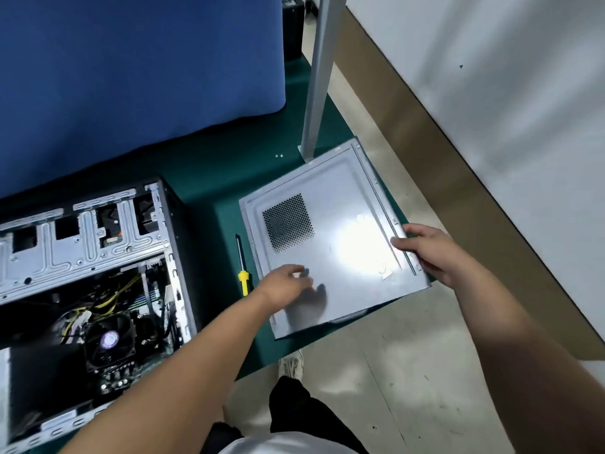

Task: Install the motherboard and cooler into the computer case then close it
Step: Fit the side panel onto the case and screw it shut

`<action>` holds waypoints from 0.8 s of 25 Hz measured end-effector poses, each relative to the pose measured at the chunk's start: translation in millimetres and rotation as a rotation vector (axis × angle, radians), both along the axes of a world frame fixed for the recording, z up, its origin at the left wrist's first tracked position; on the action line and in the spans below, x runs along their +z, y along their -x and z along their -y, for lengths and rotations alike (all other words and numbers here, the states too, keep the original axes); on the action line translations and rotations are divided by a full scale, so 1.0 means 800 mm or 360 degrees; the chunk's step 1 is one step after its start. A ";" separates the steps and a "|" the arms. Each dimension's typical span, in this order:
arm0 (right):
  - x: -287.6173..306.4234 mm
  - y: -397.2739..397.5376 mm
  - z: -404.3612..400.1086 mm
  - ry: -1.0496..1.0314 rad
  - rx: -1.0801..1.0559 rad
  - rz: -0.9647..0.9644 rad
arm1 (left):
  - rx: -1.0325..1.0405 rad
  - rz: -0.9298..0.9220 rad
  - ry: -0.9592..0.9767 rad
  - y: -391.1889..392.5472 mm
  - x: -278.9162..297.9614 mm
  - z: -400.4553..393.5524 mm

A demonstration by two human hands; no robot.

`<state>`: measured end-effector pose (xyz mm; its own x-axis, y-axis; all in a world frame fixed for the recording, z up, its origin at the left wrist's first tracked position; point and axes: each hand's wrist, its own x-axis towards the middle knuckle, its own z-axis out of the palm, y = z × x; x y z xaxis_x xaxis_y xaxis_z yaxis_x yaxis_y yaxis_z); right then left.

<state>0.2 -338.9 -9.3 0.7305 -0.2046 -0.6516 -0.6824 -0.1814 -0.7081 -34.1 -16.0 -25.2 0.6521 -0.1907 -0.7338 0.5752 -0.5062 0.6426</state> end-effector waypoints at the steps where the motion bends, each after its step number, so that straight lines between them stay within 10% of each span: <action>1: 0.024 0.008 -0.016 -0.0158 -0.0016 0.0093 | 0.0061 0.0047 0.0120 -0.002 0.019 0.003; 9: 0.100 0.083 -0.244 -0.0904 0.0260 0.0336 | 0.0703 0.0076 0.0957 0.009 0.150 -0.073; 20: 0.027 0.130 -0.420 0.0048 0.0404 0.0155 | 0.1126 0.0435 0.0694 0.063 0.165 -0.267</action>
